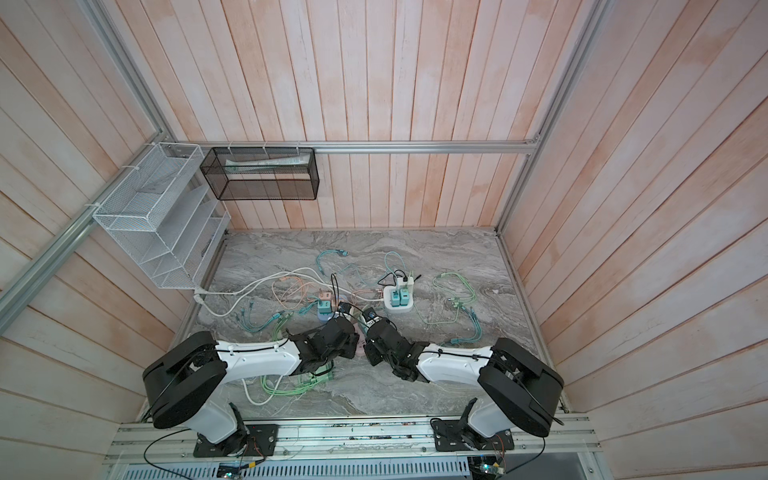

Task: Pull the plug off the socket

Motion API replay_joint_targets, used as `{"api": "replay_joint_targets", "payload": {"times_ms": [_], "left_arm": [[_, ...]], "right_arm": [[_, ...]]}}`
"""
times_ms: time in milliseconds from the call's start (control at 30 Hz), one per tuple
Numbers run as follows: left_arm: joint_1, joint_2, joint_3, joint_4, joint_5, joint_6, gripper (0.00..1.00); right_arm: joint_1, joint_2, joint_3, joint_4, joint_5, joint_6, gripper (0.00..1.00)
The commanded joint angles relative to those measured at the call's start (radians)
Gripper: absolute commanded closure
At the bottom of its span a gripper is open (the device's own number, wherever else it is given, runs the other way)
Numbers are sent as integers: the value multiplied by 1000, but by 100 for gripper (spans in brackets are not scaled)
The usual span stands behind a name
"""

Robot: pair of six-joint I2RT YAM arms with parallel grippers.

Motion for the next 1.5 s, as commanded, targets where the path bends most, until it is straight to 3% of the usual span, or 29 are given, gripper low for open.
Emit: {"api": "replay_joint_targets", "payload": {"times_ms": [0,300,700,1100,1467], "left_arm": [[-3,63,-12,-136,6,3,52],[-3,60,-18,-137,-8,4,52],[-5,94,-2,-135,13,8,52],[-4,112,7,-135,35,6,52],[-4,107,-11,-134,36,3,52]], "right_arm": [[29,-37,34,10,66,10,100],[-20,-79,-2,70,7,109,100],[-34,-62,25,16,-35,89,100],[37,28,75,-4,48,109,100],[23,-15,50,31,41,163,100]]}}
